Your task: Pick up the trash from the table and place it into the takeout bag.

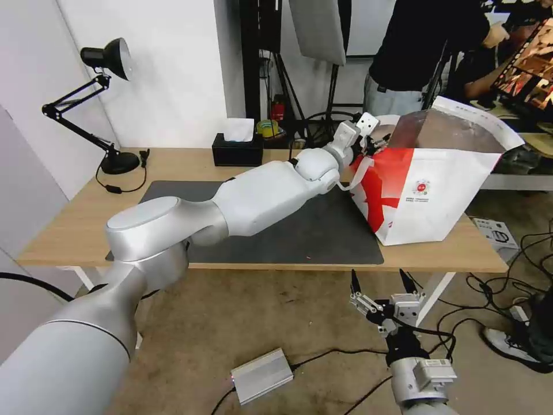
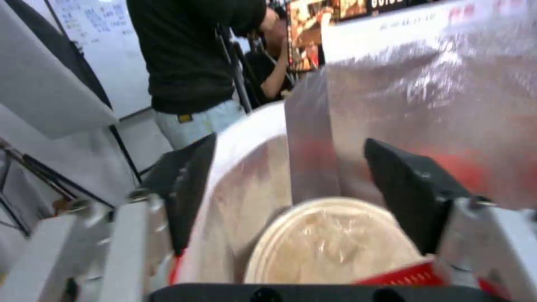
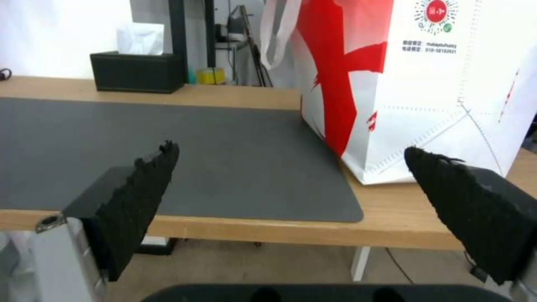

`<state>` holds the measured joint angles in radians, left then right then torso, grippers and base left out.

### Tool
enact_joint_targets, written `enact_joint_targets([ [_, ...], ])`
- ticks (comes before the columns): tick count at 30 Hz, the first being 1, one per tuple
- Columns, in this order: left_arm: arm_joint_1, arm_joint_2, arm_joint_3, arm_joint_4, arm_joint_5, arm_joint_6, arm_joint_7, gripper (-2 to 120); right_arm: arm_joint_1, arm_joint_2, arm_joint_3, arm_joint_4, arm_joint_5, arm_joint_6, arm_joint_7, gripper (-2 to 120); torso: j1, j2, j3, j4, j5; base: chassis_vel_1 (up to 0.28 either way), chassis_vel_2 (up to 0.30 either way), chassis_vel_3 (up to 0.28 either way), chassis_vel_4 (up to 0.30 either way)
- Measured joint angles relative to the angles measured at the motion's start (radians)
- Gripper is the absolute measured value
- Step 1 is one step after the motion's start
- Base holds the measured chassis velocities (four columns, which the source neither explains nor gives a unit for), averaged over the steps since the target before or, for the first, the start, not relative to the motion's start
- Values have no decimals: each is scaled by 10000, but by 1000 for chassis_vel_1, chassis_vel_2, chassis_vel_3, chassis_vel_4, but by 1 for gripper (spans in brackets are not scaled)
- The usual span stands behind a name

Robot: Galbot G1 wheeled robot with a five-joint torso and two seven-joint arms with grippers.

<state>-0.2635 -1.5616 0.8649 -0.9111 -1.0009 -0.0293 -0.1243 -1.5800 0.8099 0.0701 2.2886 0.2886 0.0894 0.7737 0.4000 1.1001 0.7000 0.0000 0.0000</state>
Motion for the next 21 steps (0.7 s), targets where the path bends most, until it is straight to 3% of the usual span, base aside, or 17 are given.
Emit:
enact_joint_targets([
  [5,1,218,-271,-532,5,-181,-445,99,0,0,0,0,0,0,0,100,0,0,0,0,0,0,0,0,0],
  [21,831,1929,-939,-2274,1521,-1219,-2055,100,0,0,0,0,0,0,0,100,0,-2,0,4,-2,0,0,0,0],
])
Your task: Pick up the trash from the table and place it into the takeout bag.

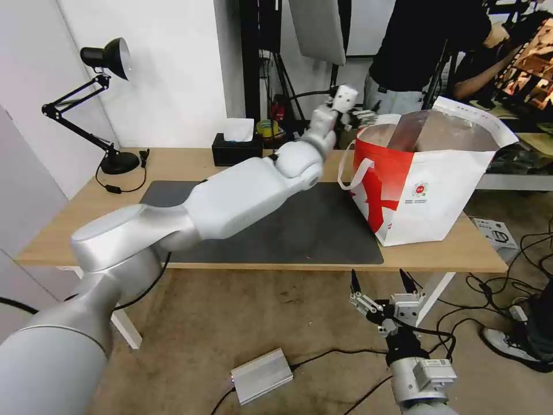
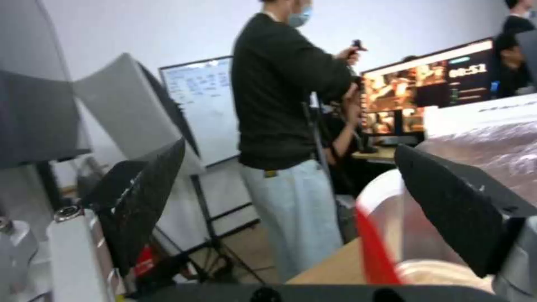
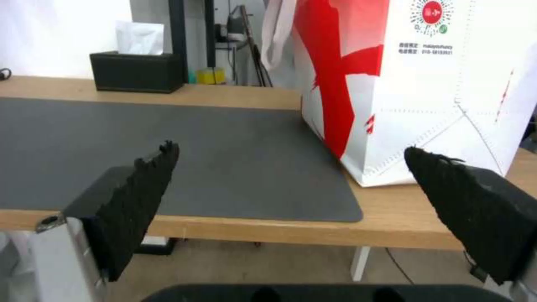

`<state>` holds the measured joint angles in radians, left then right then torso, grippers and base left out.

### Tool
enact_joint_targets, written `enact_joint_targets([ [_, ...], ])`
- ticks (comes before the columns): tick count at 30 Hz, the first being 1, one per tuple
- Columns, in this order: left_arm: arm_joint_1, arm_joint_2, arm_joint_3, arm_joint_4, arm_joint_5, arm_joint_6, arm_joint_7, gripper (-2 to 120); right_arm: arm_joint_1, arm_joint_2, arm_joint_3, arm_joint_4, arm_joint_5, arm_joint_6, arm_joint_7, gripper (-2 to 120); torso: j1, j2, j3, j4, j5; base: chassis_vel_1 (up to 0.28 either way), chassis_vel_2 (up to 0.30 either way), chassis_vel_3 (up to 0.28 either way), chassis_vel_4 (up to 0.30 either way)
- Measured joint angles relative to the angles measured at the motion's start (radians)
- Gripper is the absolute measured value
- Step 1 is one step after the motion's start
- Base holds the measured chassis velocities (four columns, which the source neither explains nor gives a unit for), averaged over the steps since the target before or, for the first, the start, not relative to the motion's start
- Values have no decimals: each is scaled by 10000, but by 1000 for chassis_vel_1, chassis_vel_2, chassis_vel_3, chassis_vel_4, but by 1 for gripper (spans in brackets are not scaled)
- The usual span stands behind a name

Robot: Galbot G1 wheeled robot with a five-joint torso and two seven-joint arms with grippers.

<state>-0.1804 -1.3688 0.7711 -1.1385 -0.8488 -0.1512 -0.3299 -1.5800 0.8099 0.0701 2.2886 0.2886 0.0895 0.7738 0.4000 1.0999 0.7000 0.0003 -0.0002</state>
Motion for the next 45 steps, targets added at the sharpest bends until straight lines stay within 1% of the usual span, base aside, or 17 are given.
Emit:
enact_joint_targets([
  [2,446,281,-208,-388,346,-179,-360,100,0,0,0,0,0,-1,0,100,0,0,0,-1,0,0,0,0,0],
  [4,609,353,-302,-535,484,-229,-459,100,0,0,0,0,0,0,0,100,0,0,0,-3,0,0,0,0,0],
  [8,1377,743,-663,-1381,1129,-270,-817,100,0,0,0,0,0,0,0,100,0,0,0,-2,0,0,0,0,0],
  [13,1868,990,-865,-1963,1642,-272,-873,100,0,0,0,0,0,0,0,100,-1,1,-1,-4,0,0,0,0,0],
  [16,2643,1338,-1272,-2584,2064,-284,-1049,100,0,0,0,0,0,0,0,100,1,0,0,-3,0,0,0,0,0],
  [18,2830,1426,-1378,-2753,2110,-285,-1099,100,0,0,0,0,0,0,0,100,0,1,0,-2,0,0,0,0,0],
  [22,3650,1856,-1929,-3566,2385,-283,-1281,100,0,0,0,0,0,0,0,100,-1,1,-1,-3,1,0,0,0,0],
  [23,3650,1856,-1929,-3566,2385,-283,-1281,100,0,0,0,0,0,0,0,100,-1,1,-1,-3,1,0,0,0,0],
  [30,4590,2439,-2698,-4525,3167,-403,-1336,100,0,0,0,0,0,0,0,100,0,1,-1,-5,2,0,0,0,0],
  [32,5248,2657,-3189,-4981,3424,-429,-1403,100,0,0,0,0,0,0,0,100,0,1,-1,-4,1,0,0,0,0],
  [34,5431,2709,-3338,-5077,3530,-432,-1416,100,0,0,0,0,0,-1,0,100,0,1,-1,-3,0,0,0,0,0],
  [37,6401,2924,-4123,-5584,3928,-485,-1444,100,0,0,-1,0,0,-1,0,100,0,1,-1,-2,0,0,0,0,0],
  [38,6401,2924,-4123,-5584,3928,-485,-1444,100,0,0,-1,0,0,-1,0,100,0,1,-1,-2,0,0,0,0,0],
  [40,6858,3023,-4508,-5835,4007,-486,-1454,100,0,0,0,0,0,0,0,100,-1,1,-1,-3,0,0,0,0,0],
  [42,7796,3205,-5281,-6335,4307,-490,-1454,100,0,0,0,0,0,0,0,100,0,1,-1,-4,1,0,0,0,0],
  [44,8011,3244,-5467,-6453,4369,-490,-1450,100,0,0,0,0,0,0,0,100,-1,1,-1,-3,0,0,0,0,0],
  [45,8534,3369,-5925,-6759,4491,-495,-1453,100,0,0,0,0,0,-1,2,100,0,1,-1,-4,1,0,0,0,0],
])
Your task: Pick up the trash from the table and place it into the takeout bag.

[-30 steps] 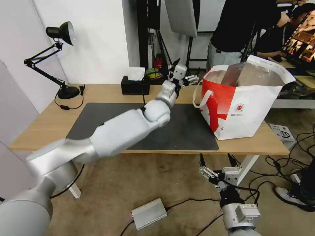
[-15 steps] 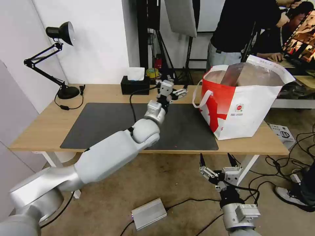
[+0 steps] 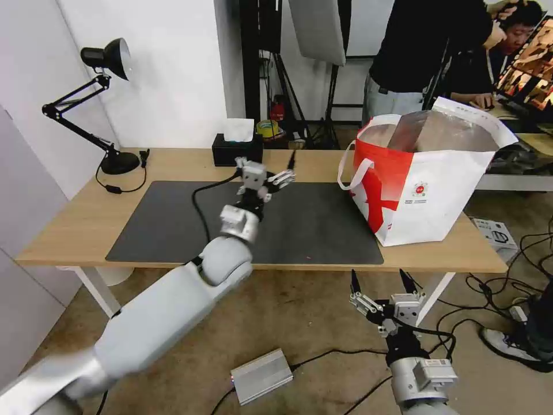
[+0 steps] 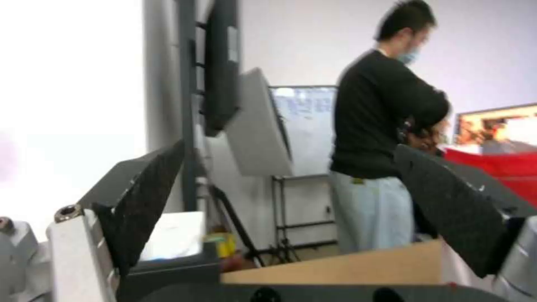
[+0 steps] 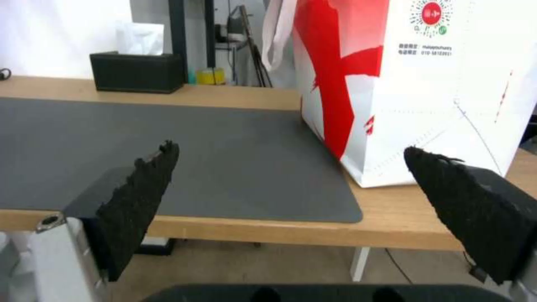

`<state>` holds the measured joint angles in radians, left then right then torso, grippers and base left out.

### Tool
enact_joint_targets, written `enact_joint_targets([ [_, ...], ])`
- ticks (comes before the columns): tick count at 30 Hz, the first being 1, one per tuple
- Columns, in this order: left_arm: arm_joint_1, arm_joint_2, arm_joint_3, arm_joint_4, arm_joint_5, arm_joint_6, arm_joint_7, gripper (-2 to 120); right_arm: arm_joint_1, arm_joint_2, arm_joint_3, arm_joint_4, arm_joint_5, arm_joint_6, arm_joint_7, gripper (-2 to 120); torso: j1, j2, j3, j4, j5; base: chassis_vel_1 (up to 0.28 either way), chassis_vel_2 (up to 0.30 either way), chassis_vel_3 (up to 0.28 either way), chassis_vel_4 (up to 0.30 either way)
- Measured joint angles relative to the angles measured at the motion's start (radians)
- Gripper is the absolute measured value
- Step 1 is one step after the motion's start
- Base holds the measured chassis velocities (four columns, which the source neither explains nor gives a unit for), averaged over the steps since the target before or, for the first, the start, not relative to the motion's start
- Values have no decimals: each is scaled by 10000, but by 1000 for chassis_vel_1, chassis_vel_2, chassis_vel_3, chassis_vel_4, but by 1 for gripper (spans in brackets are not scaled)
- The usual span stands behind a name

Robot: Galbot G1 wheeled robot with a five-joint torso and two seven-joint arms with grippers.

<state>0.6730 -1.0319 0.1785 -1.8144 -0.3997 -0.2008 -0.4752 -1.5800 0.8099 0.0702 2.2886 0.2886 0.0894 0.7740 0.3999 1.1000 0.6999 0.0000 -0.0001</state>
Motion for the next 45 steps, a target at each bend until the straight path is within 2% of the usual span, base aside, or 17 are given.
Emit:
enact_joint_targets([
  [2,760,122,-660,-379,206,-3,71,100,0,-1,-1,0,0,0,-3,100,0,0,0,2,-2,0,0,0,0],
  [3,760,122,-660,-379,206,-3,71,100,0,-1,-1,0,0,0,-3,100,0,0,0,2,-2,0,0,0,0],
  [6,2411,273,-2092,-1101,659,-168,274,100,-1,-1,-1,-1,0,0,-2,100,0,0,0,2,-2,0,0,0,0],
  [8,2697,301,-2305,-1210,725,-221,301,100,0,-1,0,-1,0,0,-3,100,0,0,0,4,-2,0,0,0,0],
  [10,3808,325,-2979,-1601,1014,-452,362,100,0,0,0,0,0,0,-3,100,-1,0,0,3,-2,0,0,0,0],
  [12,4134,299,-3146,-1693,1118,-525,366,100,0,-1,0,0,0,0,-2,100,-1,1,0,2,-1,0,0,0,0],
  [15,5472,-225,-3850,-1954,1884,-908,376,100,0,0,0,0,-1,0,-2,100,-1,0,0,-1,0,0,0,0,0],
  [17,5679,-315,-3942,-1976,2055,-989,377,100,0,0,-1,-1,0,0,-3,100,-1,0,0,0,0,0,0,0,0],
  [20,6828,-908,-4499,-2114,2932,-1354,382,100,0,-1,0,0,-1,0,-3,100,-1,1,0,2,0,0,0,0,0],
  [21,6828,-908,-4499,-2114,2932,-1354,382,100,0,-1,0,0,-1,0,-3,100,-1,1,0,2,0,0,0,0,0],
  [23,7574,-1371,-4835,-2151,3501,-1668,410,100,0,-1,-1,-1,-1,0,-3,100,-2,1,-1,0,2,0,0,0,0],
  [27,8309,-1902,-5046,-2165,4009,-1990,507,100,0,0,0,0,-1,0,-3,100,0,1,0,0,2,0,0,0,0],
  [29,8382,-1958,-5061,-2167,4057,-2017,517,100,0,-1,0,0,0,0,-3,100,-1,1,0,0,2,0,0,0,0],
  [32,8951,-2424,-5270,-2172,4624,-2316,536,100,0,-1,0,0,-1,0,-2,100,-1,1,0,0,2,0,0,0,0],
  [39,9401,-2891,-5553,-2026,5386,-2758,540,100,0,0,0,0,-1,0,-3,100,0,1,0,0,2,0,0,0,0],
  [45,9528,-3136,-5545,-1985,5547,-2828,549,100,0,-1,-1,0,0,0,-3,100,0,1,0,0,1,0,0,0,0],
])
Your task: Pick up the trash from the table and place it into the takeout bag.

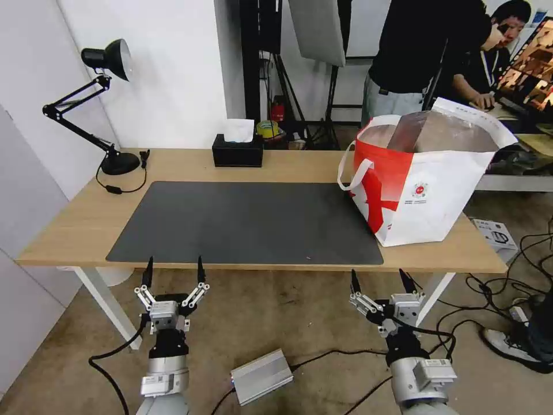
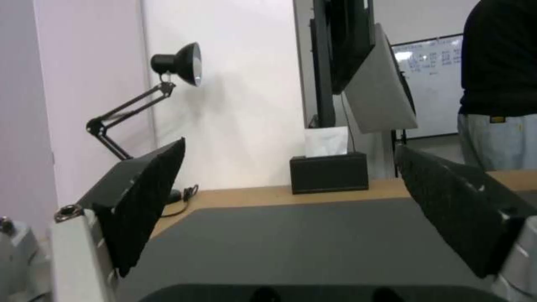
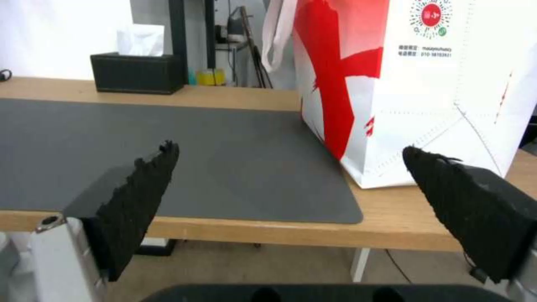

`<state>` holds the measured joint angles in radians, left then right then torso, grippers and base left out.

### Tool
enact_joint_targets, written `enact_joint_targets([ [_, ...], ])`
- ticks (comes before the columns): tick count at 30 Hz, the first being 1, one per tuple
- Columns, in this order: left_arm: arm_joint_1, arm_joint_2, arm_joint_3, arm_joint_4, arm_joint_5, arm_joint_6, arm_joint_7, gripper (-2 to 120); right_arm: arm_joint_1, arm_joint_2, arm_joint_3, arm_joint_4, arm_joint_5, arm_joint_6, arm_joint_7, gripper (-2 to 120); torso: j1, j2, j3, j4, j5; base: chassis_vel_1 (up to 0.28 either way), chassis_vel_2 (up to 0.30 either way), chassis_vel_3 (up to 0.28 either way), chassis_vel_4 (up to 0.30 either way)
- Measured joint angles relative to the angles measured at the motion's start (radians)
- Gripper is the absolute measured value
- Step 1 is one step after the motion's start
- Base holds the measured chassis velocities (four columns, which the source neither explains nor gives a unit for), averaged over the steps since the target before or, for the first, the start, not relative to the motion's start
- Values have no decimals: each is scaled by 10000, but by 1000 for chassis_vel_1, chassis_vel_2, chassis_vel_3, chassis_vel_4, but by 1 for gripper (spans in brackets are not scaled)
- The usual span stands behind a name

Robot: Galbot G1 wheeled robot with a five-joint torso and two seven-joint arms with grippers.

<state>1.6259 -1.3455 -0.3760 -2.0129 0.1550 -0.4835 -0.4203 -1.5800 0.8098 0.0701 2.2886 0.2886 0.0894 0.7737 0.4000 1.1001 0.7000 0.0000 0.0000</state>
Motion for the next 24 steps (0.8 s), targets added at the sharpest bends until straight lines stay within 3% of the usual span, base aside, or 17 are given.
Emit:
enact_joint_targets([
  [24,83,-194,172,179,241,20,-44,100,-1,0,0,0,0,0,0,100,1,-2,1,0,0,0,0,0,0],
])
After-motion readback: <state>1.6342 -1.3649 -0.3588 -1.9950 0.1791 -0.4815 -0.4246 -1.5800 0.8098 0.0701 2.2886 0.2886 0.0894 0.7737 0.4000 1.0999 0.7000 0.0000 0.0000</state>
